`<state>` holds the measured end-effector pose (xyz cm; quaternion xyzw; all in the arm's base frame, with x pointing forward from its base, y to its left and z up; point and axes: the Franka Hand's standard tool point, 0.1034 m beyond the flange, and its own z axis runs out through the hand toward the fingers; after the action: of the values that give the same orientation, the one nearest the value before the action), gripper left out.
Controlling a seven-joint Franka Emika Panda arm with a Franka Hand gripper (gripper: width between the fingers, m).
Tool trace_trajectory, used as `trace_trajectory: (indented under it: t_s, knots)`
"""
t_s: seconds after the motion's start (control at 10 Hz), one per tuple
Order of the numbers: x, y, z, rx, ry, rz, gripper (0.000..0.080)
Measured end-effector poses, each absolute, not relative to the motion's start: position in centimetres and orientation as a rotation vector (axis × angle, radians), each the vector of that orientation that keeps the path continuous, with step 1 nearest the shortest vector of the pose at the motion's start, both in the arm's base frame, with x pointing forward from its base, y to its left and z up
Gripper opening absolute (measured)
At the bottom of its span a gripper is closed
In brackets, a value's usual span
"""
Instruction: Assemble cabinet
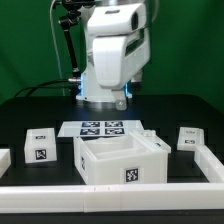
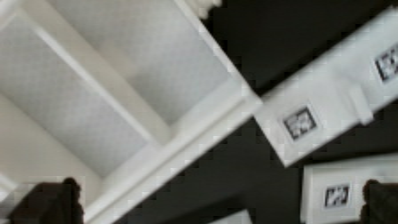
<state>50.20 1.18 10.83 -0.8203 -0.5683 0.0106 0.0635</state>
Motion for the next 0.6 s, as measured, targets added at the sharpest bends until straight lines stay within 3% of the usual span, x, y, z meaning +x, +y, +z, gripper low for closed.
trace_trajectory:
  t_s: [0.3, 0.6]
  knots:
    - [50.2, 1.2, 10.8, -2.480, -1.714, 0.031, 0.0796]
    - [50.7, -0.3, 9.9, -2.286, -2.026, -0.041, 0.0796]
